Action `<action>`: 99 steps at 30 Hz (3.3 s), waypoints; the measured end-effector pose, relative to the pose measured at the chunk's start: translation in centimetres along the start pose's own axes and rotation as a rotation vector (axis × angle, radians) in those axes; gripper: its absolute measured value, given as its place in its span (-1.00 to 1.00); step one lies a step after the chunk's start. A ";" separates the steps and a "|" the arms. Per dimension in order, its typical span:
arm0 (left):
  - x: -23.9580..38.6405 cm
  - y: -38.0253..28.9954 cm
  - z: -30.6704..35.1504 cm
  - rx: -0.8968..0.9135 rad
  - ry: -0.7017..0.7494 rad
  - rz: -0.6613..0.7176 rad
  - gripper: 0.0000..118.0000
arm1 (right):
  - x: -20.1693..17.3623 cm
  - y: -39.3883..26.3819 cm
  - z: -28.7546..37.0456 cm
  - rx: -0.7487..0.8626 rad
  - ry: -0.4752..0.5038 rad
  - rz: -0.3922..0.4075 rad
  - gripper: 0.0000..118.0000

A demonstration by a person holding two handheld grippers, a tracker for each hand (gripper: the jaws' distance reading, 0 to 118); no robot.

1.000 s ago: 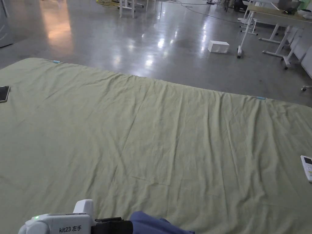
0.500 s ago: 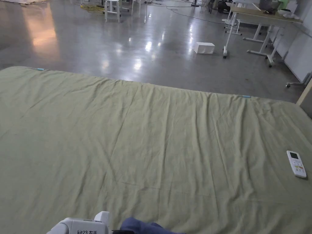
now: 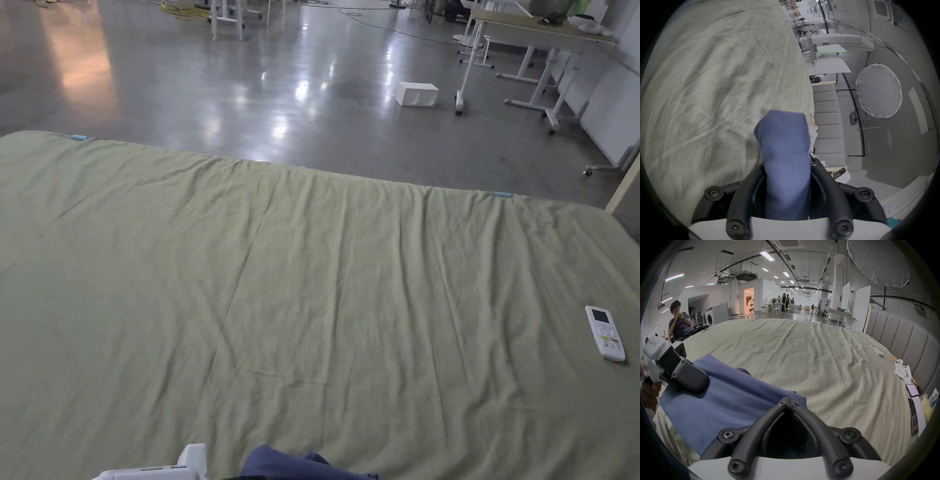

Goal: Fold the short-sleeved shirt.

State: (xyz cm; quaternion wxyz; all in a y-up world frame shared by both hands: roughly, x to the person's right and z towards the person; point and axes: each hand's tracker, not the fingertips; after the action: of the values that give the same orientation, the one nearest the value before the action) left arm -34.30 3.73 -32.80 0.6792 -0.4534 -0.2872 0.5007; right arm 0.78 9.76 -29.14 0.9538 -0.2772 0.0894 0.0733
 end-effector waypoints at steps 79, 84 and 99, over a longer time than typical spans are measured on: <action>21.4 3.0 4.3 0.856 0.911 -1.040 -0.63 | 11.5 17.1 2.6 0.356 -0.181 -0.095 -0.99; 21.7 1.2 2.6 0.893 0.853 -0.988 -0.90 | 11.4 17.4 2.7 0.375 -0.188 -0.112 -0.99; 23.1 -1.8 0.0 0.928 0.838 -1.018 -0.96 | 11.6 17.1 3.1 0.406 -0.191 -0.116 -0.99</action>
State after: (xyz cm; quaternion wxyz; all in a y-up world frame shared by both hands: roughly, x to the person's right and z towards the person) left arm -25.84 25.33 -32.60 0.9943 -0.0888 0.0572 -0.0136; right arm 9.26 26.75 -37.79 0.9968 -0.0763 -0.0046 0.0250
